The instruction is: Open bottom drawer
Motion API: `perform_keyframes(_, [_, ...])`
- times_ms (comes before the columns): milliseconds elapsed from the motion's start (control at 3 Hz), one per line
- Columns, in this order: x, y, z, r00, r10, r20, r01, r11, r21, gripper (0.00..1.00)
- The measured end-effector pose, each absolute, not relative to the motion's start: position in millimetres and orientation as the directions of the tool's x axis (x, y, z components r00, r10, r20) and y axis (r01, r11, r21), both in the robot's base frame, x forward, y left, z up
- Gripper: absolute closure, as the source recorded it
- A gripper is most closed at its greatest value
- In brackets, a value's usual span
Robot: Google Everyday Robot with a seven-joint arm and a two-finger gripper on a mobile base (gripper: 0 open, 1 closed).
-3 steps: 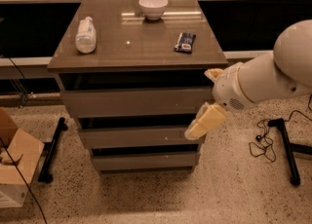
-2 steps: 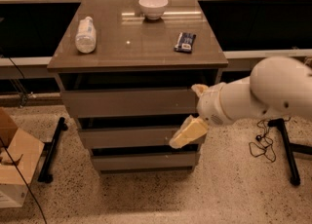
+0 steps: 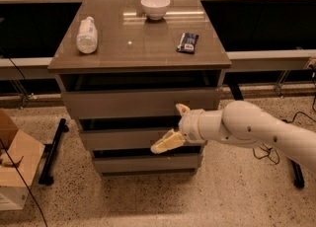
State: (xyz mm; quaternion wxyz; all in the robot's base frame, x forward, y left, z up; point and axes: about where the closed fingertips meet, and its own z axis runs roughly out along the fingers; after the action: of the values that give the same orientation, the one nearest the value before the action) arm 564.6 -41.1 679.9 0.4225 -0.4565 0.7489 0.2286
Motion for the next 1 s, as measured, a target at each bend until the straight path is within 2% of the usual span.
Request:
perform_keyframes(333, [561, -38, 637, -0.282, -0.458, -0.843, -0.877, 0.479, 0.033, 0.00])
perform_keyframes(667, [561, -38, 637, -0.282, -0.458, -0.843, -0.877, 0.479, 0.033, 0.00])
perform_keyframes(1000, [565, -37, 583, -0.358, -0.434, -0.826, -0.846, 0.525, 0.091, 0.00])
